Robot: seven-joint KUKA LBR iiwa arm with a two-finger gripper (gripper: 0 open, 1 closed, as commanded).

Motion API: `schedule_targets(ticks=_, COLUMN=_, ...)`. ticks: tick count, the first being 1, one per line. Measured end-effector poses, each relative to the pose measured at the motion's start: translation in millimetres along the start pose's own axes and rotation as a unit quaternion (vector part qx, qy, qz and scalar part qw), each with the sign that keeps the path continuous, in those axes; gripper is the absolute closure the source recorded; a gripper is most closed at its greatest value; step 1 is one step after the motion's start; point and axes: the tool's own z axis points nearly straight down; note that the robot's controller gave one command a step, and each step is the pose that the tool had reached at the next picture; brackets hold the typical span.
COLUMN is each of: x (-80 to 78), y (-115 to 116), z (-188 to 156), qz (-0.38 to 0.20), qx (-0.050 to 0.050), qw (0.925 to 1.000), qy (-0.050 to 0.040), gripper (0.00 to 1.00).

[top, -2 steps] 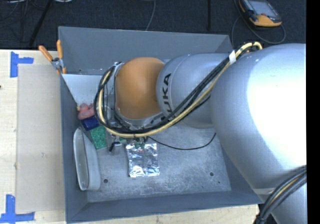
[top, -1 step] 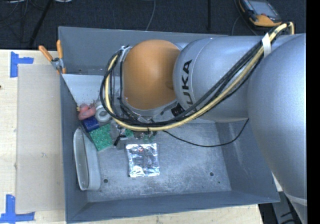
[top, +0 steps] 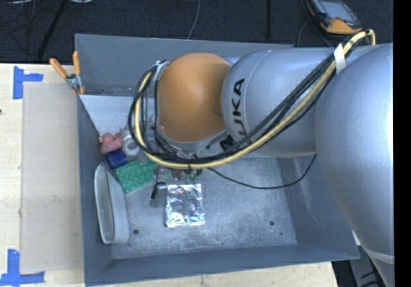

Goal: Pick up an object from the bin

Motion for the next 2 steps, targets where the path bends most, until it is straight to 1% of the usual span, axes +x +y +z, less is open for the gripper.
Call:
schedule_targets(ticks=1, x=23.0, y=-104, z=45, qz=-0.036, qx=0.002, qw=0.9993, qy=0.0027, gripper=0.0)
schedule_targets(ticks=2, x=30.5, y=-108, z=96, qz=-0.029, qx=0.0, qw=0.9996, qy=0.0028, gripper=0.0)
